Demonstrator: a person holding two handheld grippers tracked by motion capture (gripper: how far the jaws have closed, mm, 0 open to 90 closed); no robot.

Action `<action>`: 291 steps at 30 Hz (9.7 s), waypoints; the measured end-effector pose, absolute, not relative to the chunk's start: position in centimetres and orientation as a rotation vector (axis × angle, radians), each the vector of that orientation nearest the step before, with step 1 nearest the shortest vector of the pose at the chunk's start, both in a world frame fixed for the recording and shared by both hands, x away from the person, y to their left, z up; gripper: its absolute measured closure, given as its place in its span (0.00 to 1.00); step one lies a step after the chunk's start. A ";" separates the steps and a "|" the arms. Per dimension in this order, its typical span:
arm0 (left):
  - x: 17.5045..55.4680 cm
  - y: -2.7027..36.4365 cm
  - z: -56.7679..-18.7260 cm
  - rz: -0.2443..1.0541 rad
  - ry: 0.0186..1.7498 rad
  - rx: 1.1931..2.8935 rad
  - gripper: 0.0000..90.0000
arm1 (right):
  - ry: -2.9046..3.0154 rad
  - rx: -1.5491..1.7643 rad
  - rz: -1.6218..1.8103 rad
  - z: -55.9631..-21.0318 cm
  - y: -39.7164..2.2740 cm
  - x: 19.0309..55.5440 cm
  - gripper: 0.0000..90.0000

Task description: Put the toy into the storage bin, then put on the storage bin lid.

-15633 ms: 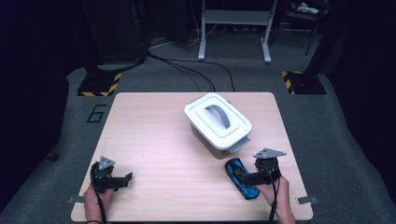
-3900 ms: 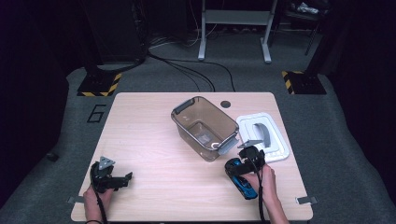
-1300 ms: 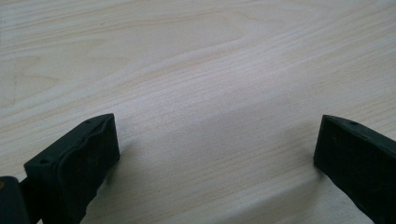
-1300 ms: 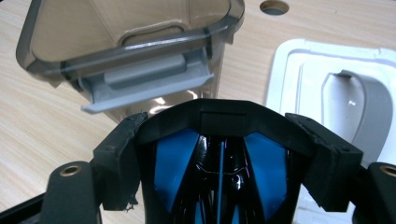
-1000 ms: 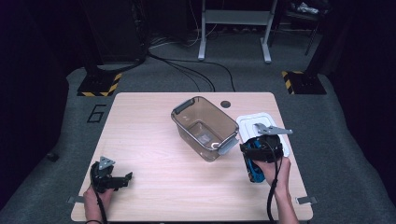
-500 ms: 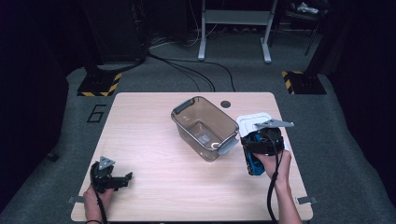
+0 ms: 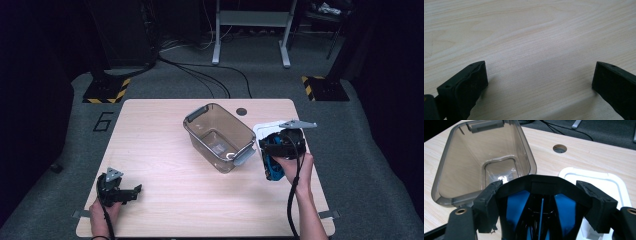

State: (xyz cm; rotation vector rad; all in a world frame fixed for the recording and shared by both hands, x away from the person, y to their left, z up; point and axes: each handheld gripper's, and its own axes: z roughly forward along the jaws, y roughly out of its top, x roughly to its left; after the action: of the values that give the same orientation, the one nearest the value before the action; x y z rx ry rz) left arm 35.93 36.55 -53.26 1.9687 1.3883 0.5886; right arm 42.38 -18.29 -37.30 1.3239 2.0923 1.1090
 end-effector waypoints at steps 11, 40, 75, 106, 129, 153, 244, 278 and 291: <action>35.9 36.6 -53.3 0.589 1.388 1.969 0.00 | 2.072 1.303 1.116 -35.3 -18.2 43.1 0.26; 35.9 36.6 -53.3 0.589 1.388 1.970 0.00 | 2.072 1.249 1.096 -32.6 -16.9 45.8 0.26; 35.9 36.6 -53.3 0.588 1.388 1.969 0.00 | 2.088 1.140 1.155 -29.1 -13.7 47.5 0.26; 35.9 36.6 -53.3 0.589 1.388 1.968 0.00 | 2.143 1.037 1.271 -30.0 -8.0 50.0 0.26; 35.9 36.6 -53.3 0.589 1.388 1.969 0.00 | 2.217 1.078 1.241 -34.5 -6.6 51.0 0.26; 35.9 36.6 -53.3 0.589 1.388 1.968 0.00 | 2.277 1.128 1.172 -37.8 -6.9 50.7 0.26; 35.9 36.6 -53.2 0.589 1.384 1.978 0.00 | 2.510 1.164 0.851 -39.5 -8.3 47.4 0.26; 35.9 36.6 -53.3 0.590 1.388 1.968 0.00 | 2.473 1.194 0.842 -39.5 -8.6 46.1 0.26; 35.9 36.6 -53.3 0.589 1.388 1.968 0.00 | 2.447 1.178 0.874 -39.8 -8.9 45.9 0.26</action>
State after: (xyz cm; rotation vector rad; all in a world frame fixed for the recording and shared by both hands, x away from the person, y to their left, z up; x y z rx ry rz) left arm 35.93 36.55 -53.27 1.9681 1.3881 0.5887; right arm 45.87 -8.94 -39.85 1.1776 2.4475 0.8740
